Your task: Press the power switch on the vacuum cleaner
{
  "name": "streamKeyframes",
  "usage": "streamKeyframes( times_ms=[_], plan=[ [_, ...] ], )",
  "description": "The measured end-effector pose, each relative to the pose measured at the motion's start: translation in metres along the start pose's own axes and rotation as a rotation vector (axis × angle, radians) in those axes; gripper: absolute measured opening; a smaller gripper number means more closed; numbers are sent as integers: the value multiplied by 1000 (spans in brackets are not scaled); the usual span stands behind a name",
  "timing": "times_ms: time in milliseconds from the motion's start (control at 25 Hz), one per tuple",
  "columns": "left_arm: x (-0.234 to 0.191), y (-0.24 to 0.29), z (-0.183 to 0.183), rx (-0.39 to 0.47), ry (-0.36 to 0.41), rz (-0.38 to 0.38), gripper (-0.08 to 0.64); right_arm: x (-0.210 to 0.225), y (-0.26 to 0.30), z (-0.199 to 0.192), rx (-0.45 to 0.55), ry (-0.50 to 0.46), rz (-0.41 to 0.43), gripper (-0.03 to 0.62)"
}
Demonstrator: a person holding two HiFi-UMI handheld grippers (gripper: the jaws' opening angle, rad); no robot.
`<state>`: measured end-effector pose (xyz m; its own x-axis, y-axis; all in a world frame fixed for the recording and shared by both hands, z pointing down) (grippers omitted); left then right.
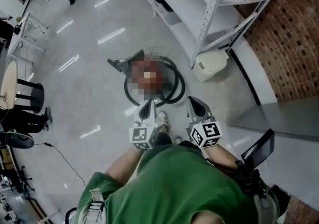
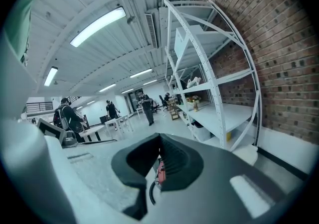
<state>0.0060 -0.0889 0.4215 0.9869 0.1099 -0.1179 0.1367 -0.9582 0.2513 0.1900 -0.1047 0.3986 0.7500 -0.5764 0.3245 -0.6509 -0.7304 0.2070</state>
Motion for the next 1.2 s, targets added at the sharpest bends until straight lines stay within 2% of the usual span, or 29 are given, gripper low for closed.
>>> streamKeyframes(
  times_ms=[640,1200],
  plan=[
    [-89,85,-27,-117,-62,77,8,19,116,1,-115,-16,-6,3],
    [-143,133,-58,-204,-103,114,8,23,201,-17,-207,-34,-3,3]
  ],
)
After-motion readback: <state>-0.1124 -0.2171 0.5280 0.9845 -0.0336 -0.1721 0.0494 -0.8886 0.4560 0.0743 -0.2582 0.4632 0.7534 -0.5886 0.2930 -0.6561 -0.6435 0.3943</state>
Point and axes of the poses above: the fingertips, and each gripper's own axes: y forward along the fingers, x to its right, z out of its top, the point moved 3 cm from there along -y, backward along the fingers, and after that the axes turned 7 degrees about z, right-handed, at the moved point
